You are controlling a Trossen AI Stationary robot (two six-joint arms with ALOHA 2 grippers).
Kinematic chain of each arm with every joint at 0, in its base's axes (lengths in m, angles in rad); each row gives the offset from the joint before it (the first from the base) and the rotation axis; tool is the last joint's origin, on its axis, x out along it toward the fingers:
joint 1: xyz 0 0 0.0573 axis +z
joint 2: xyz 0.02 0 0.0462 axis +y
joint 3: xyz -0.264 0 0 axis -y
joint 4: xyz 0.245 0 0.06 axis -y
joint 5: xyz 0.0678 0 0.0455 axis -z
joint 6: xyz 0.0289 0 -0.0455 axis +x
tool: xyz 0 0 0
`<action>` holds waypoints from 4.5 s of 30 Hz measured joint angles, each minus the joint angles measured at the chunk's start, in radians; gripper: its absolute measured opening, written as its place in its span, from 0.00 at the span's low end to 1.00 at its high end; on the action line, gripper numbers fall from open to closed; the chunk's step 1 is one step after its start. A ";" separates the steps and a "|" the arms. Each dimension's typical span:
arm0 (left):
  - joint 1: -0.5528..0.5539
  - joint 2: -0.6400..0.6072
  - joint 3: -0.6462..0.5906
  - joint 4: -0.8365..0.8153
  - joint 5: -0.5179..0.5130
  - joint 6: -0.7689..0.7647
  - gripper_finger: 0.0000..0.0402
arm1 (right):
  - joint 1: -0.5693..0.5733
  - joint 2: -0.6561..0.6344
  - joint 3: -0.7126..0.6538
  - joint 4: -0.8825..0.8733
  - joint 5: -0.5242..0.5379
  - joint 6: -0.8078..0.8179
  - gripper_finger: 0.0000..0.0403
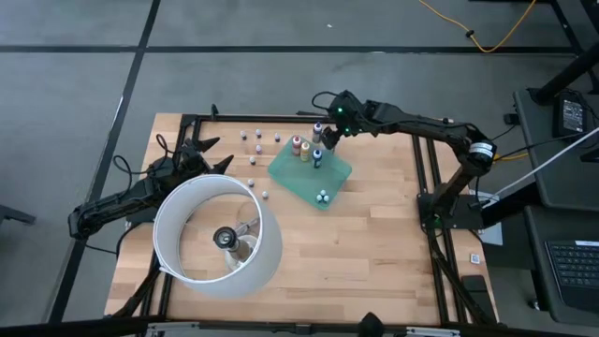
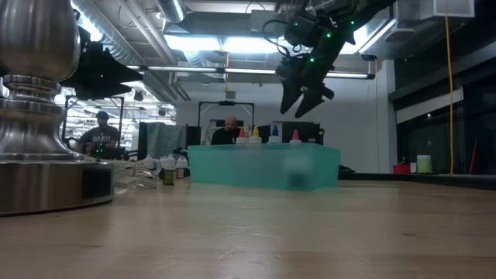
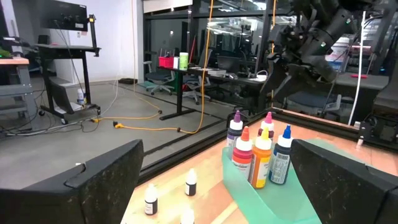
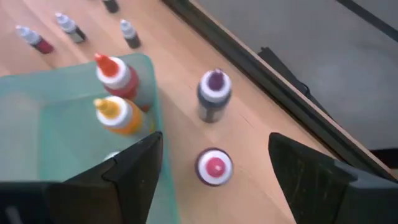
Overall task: Pick & Place food coloring
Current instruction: Put the large red food coloring bottle into the green bin
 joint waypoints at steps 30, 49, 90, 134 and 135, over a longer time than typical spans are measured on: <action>0.000 0.000 0.000 0.000 0.000 0.000 1.00 | -0.011 0.124 -0.065 0.059 -0.020 -0.101 0.72; 0.000 0.000 0.000 0.000 0.000 0.000 1.00 | -0.011 0.163 -0.064 0.050 -0.036 -0.101 0.51; 0.000 0.000 0.000 0.000 0.000 0.000 1.00 | 0.081 -0.146 -0.064 -0.219 0.011 -0.170 0.36; 0.000 0.000 0.000 0.000 0.000 0.000 1.00 | 0.173 0.134 -0.064 -0.026 -0.044 -0.179 0.44; 0.000 0.000 0.000 0.000 0.000 0.000 1.00 | 0.173 0.134 -0.064 -0.026 -0.044 -0.179 0.46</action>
